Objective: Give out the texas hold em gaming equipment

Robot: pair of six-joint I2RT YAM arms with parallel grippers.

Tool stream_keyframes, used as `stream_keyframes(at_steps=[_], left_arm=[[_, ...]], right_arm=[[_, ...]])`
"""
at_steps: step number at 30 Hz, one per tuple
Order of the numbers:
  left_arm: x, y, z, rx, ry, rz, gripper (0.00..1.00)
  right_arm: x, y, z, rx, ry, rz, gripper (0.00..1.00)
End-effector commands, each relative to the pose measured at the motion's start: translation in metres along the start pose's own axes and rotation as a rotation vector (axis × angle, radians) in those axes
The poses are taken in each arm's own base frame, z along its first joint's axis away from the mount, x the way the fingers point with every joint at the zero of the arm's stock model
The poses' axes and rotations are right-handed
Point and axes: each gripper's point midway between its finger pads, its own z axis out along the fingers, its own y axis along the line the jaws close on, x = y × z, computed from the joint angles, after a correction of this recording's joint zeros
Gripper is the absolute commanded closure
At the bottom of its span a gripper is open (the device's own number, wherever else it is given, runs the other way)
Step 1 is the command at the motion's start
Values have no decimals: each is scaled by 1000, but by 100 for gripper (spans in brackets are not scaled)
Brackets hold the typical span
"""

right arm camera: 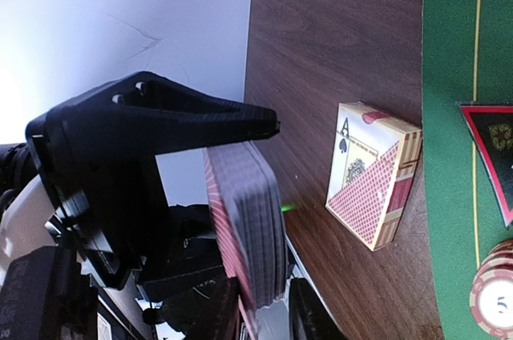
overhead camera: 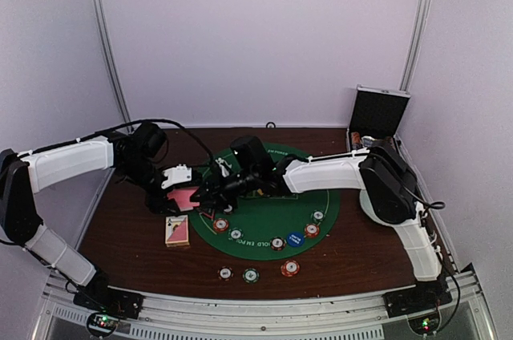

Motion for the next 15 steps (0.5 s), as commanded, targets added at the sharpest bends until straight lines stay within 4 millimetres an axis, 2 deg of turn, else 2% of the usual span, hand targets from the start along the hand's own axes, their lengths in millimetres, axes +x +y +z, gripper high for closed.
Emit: stream_keyframes(at_steps=[1,9,12,15], left_arm=[[-7,12,-10,-73,-33,27,81],[-2,14,-7,-80,-8,27,81],[1,17,-5,-95,9,29,82],[6,19,-3,-107,27,28,82]], right_arm=[[0,3,-14,33,-19,-4,79],[-3,17,-18,-37,-37,16,93],[-7,17,-22,-56,-47,27,100],[-9,15,-28,-49,-55,30,100]])
